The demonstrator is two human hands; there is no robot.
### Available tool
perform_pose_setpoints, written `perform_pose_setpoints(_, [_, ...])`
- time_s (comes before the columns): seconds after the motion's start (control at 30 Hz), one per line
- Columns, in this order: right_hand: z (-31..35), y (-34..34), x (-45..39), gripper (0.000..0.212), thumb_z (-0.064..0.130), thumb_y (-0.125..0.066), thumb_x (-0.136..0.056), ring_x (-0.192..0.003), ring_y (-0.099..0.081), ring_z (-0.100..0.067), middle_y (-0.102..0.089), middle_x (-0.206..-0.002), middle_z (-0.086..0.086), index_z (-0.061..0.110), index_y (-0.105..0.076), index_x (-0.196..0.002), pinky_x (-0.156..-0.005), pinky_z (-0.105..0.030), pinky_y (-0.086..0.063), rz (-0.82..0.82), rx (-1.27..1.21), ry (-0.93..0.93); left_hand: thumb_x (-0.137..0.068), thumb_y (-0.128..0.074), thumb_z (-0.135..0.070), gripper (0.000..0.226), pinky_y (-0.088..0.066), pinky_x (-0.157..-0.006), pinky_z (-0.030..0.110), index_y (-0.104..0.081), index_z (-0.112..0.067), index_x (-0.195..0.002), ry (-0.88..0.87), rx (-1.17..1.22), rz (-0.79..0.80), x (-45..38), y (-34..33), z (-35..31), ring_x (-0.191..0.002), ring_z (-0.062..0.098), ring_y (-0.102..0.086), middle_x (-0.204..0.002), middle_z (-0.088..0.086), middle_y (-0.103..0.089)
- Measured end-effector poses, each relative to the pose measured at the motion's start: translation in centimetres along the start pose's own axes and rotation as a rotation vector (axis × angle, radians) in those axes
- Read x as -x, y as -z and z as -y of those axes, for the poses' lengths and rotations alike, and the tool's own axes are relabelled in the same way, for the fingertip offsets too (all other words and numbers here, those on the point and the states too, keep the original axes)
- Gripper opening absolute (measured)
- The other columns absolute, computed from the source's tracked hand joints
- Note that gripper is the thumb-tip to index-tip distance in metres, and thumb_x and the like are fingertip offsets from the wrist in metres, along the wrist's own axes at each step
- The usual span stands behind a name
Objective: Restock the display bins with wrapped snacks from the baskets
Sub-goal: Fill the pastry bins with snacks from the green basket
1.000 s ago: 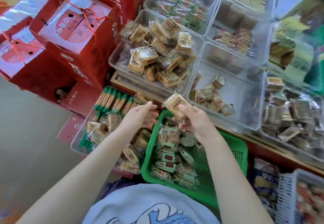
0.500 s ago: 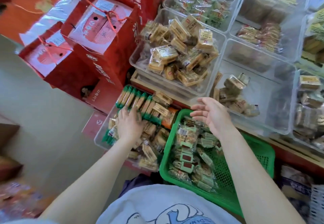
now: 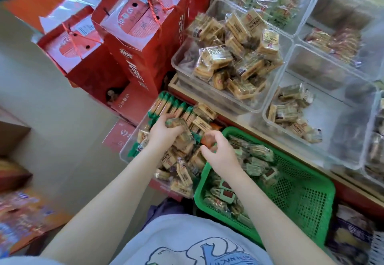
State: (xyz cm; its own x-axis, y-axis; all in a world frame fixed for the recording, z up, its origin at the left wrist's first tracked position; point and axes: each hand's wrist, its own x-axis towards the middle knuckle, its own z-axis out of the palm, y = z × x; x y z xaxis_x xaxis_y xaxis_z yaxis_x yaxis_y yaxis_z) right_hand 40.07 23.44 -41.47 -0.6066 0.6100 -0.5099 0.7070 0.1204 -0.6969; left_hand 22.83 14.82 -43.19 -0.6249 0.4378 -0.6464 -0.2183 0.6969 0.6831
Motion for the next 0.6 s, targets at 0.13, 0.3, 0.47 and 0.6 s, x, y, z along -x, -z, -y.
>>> perform_pose_setpoints(0.13, [0.6, 1.2, 0.6, 0.069, 0.039, -0.072, -0.088, -0.128, -0.045, -0.012, -0.042, -0.144, 0.008, 0.03, -0.038, -0.148, -0.092, -0.028, -0.048, -0.035, 0.384, 0.369, -0.088, -0.072, -0.042, 0.046, -0.062, -0.075, 0.038, -0.058, -0.019, -0.125, 0.085, 0.176, 0.181, 2.6, -1.5, -2.7, -0.079, 0.022, -0.075, -0.118, 0.005, -0.063])
perform_pose_setpoints(0.3, [0.0, 4.8, 1.1, 0.025, 0.037, -0.072, -0.09, -0.078, -0.064, -0.013, -0.069, -0.095, 0.006, 0.025, -0.062, -0.11, -0.066, -0.031, -0.05, -0.193, -0.028, 0.079, -0.106, -0.043, -0.033, 0.037, -0.059, -0.066, 0.032, -0.066, -0.006, -0.116, 0.156, 0.345, 0.305, 3.8, -2.8, -5.7, -0.072, 0.023, -0.069, -0.1, 0.014, -0.071])
perform_pose_setpoints(0.47, [-1.1, 11.2, 0.8, 0.04, 0.041, -0.05, -0.103, -0.071, -0.07, -0.024, -0.074, -0.103, -0.015, 0.01, -0.061, -0.127, -0.06, -0.03, -0.055, -0.3, -1.111, -0.191, -0.102, -0.052, -0.028, 0.029, -0.059, -0.077, 0.036, -0.065, -0.013, -0.123, 0.089, 0.114, 0.193, 1.6, -2.1, -3.5, -0.078, 0.021, -0.07, -0.101, 0.007, -0.071])
perform_pose_setpoints(0.6, [-1.7, 14.3, -0.8, 0.061, 0.057, -0.047, -0.1, -0.083, -0.073, -0.027, -0.074, -0.11, -0.014, 0.012, -0.046, -0.14, -0.063, -0.032, -0.058, -0.404, -1.421, -0.21, -0.102, -0.052, -0.029, 0.035, -0.059, -0.076, 0.035, -0.06, -0.012, -0.131, 0.084, -0.025, 0.154, 0.6, -2.5, -1.1, -0.077, 0.018, -0.07, -0.1, 0.004, -0.071])
